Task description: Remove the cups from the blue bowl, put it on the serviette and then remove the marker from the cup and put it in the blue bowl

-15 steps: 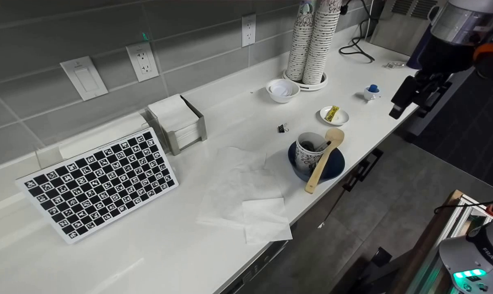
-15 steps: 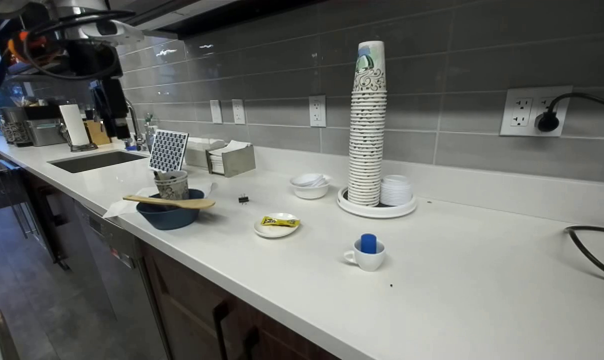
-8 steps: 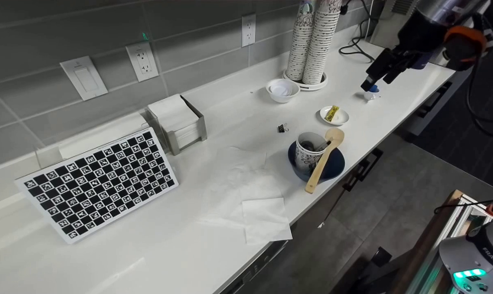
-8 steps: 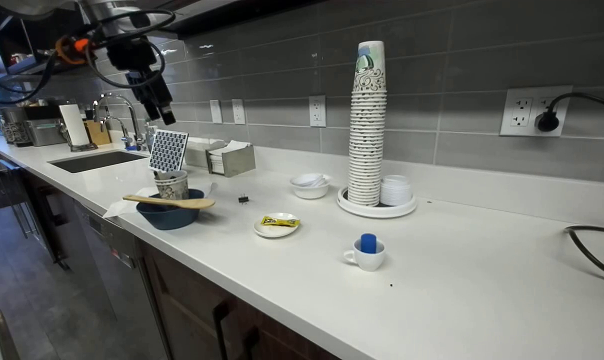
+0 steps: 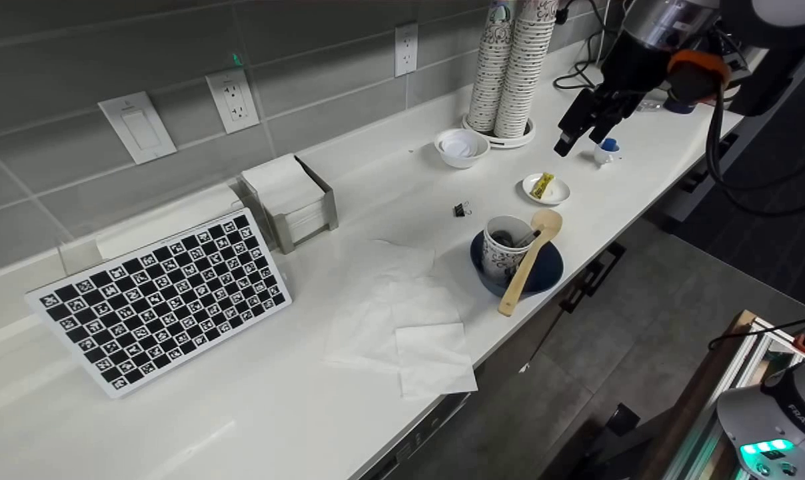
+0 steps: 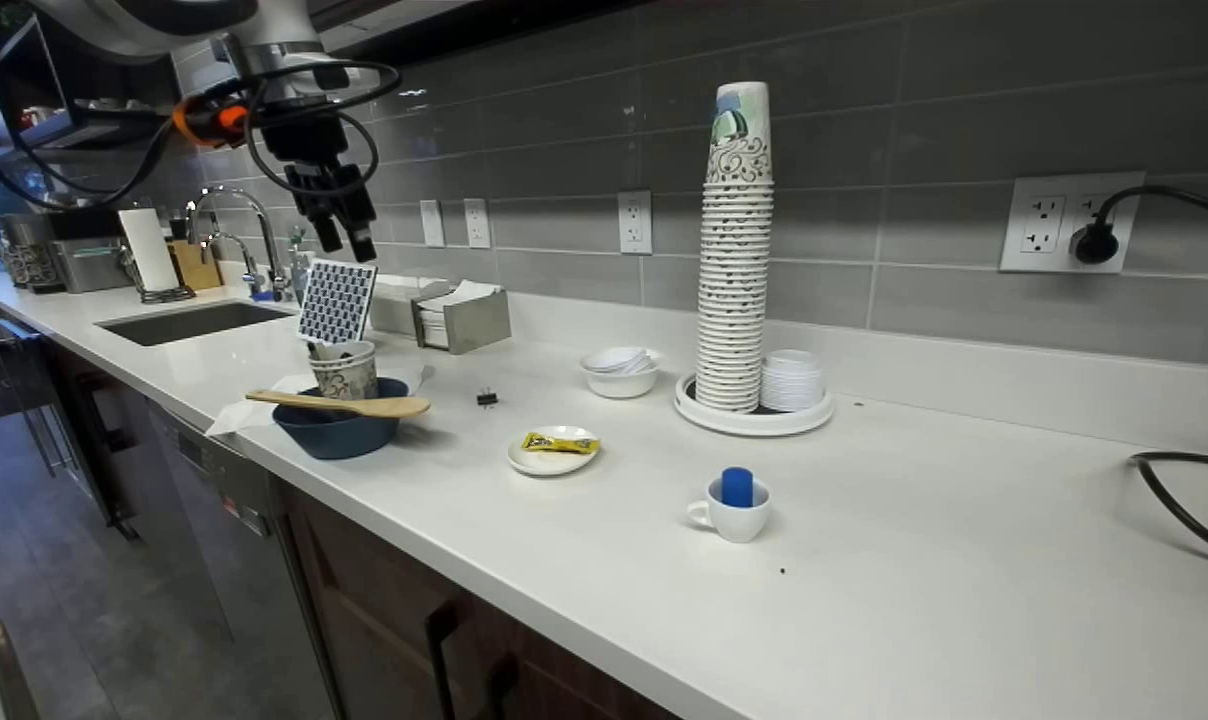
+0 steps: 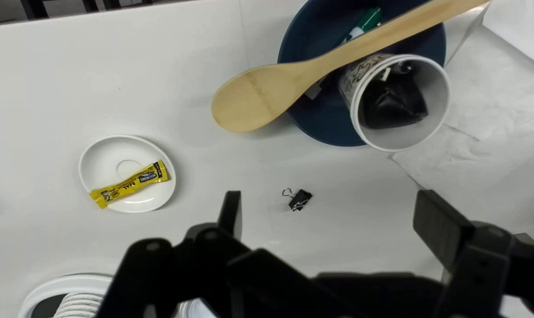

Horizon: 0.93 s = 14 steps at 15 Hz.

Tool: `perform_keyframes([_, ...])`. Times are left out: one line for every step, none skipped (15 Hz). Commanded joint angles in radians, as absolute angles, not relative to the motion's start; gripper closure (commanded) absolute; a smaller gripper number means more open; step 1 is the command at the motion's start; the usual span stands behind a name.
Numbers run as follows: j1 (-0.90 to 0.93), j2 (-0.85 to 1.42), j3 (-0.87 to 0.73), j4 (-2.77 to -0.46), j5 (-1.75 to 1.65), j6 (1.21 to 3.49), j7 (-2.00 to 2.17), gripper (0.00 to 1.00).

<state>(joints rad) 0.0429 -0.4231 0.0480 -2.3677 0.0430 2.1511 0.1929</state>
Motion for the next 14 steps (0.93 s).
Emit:
perform_keyframes([0.033,-0.423,0.056,-2.364,0.047,2.148,0.189,0.0])
perform_keyframes([0.033,-0.423,0.056,-2.364,0.047,2.148,0.189,0.0])
perform_keyframes([0.033,-0.423,0.056,-2.364,0.047,2.148,0.189,0.0])
perform_keyframes([0.034,-0.423,0.056,-2.364,0.047,2.148,0.189,0.0])
perform_keyframes([0.033,-0.423,0.056,-2.364,0.047,2.148,0.189,0.0])
perform_keyframes([0.034,-0.423,0.056,-2.364,0.047,2.148,0.189,0.0])
perform_keyframes([0.045,-0.417,0.063,-2.369,0.052,2.151,0.18,0.0])
perform_keyframes([0.057,-0.412,0.068,-2.376,0.062,2.161,0.168,0.0])
perform_keyframes([0.069,-0.408,0.074,-2.385,0.074,2.179,0.158,0.0])
perform_keyframes([0.079,-0.403,0.081,-2.389,0.077,2.183,0.15,0.0])
perform_keyframes([0.091,-0.394,0.089,-2.392,0.081,2.191,0.146,0.0])
perform_keyframes([0.102,-0.383,0.098,-2.388,0.08,2.189,0.143,0.0])
perform_keyframes([0.112,-0.37,0.108,-2.388,0.076,2.202,0.141,0.0])
perform_keyframes([0.115,-0.343,0.12,-2.382,0.063,2.224,0.149,0.0])
